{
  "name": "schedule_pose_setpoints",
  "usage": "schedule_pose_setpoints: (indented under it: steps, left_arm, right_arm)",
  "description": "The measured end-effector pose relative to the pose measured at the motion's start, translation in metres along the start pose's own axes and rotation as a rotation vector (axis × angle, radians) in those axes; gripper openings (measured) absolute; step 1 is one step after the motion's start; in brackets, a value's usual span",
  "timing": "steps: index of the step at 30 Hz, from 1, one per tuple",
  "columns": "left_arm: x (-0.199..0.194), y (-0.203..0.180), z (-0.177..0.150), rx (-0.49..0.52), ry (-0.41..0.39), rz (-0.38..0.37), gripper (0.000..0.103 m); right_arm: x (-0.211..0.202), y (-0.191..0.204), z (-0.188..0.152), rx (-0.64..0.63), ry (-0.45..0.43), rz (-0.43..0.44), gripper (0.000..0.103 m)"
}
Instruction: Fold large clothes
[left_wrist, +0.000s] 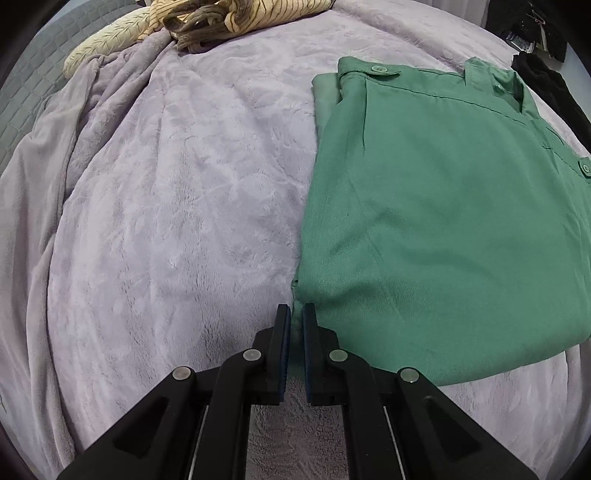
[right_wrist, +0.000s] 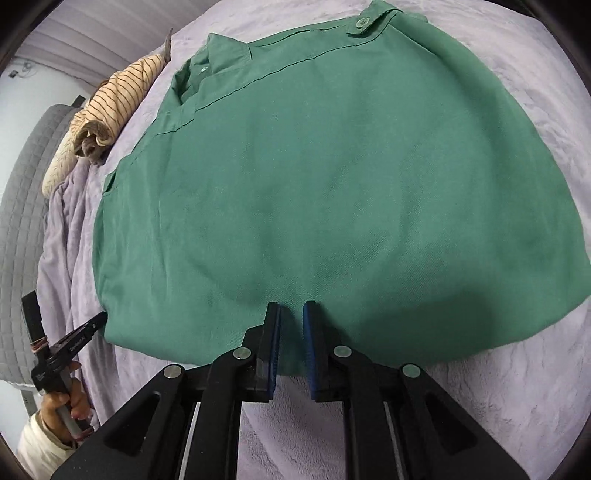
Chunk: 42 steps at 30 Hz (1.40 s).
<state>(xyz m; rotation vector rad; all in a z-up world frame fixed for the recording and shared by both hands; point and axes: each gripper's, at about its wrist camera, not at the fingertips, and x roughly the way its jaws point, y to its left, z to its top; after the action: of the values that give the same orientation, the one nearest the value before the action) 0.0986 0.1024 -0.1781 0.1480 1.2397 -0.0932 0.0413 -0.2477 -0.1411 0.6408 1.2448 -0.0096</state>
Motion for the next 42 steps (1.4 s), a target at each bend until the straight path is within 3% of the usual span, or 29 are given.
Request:
schedule_pose_setpoints:
  steps: [1,2,4,7,10,14,15,16,17,18,21,22,28,33,38,42]
  left_arm:
    - [-0.002,0.001,-0.001,-0.008,-0.005,-0.006,0.007]
    - [-0.005,0.003,-0.002,-0.018,-0.005,-0.014,0.007]
    - [-0.009,0.005,-0.005,-0.033,-0.002,-0.02,0.007]
    - [-0.017,0.007,-0.01,-0.041,-0.011,-0.022,0.007]
    - [-0.021,0.009,-0.012,-0.039,-0.006,-0.024,0.007]
    - [-0.024,0.01,-0.018,-0.057,0.011,-0.04,0.008]
    - [-0.024,0.01,-0.019,-0.059,0.012,-0.035,0.04]
    - [-0.023,0.009,-0.019,-0.061,0.021,-0.024,0.103]
    - [-0.021,0.01,-0.019,-0.068,0.018,-0.001,0.098]
    - [-0.017,0.009,-0.02,-0.061,0.02,0.009,0.103]
    - [-0.01,0.007,-0.022,-0.049,0.008,0.0,0.103]
    - [-0.01,0.007,-0.023,-0.044,0.001,0.006,0.103]
    - [0.0,0.009,-0.018,-0.074,-0.003,0.034,0.103]
    - [0.011,0.003,-0.016,-0.026,0.028,0.038,0.103]
    - [0.007,0.0,-0.016,-0.024,0.028,0.006,0.103]
    - [0.003,-0.002,-0.014,-0.023,0.024,-0.004,0.103]
  right_arm:
    - [-0.004,0.0,-0.002,-0.003,0.004,0.0,0.025]
    - [-0.006,0.0,-0.004,-0.005,0.008,0.003,0.043]
    - [-0.015,0.003,-0.007,-0.01,0.0,0.009,0.066]
    - [-0.018,0.012,-0.011,-0.015,-0.005,0.01,0.069]
    - [-0.019,0.016,-0.015,-0.004,0.002,0.016,0.08]
    - [-0.018,0.025,-0.016,-0.005,-0.005,0.018,0.081]
    - [-0.019,0.027,-0.016,-0.006,-0.009,0.018,0.082]
    - [-0.019,0.028,-0.016,-0.009,-0.013,0.018,0.085]
    - [-0.02,0.029,-0.017,-0.011,-0.018,0.018,0.086]
    - [-0.021,0.031,-0.017,-0.014,-0.025,0.017,0.086]
    - [-0.022,0.035,-0.018,-0.018,-0.035,0.017,0.092]
    - [-0.022,0.036,-0.018,-0.018,-0.035,0.018,0.103]
    - [-0.022,0.045,-0.016,-0.01,-0.051,0.024,0.103]
    - [-0.027,0.057,-0.012,-0.016,-0.045,-0.003,0.103]
    - [-0.023,0.049,-0.01,0.088,-0.009,0.124,0.103]
    - [-0.021,0.05,-0.012,0.098,-0.004,0.14,0.103]
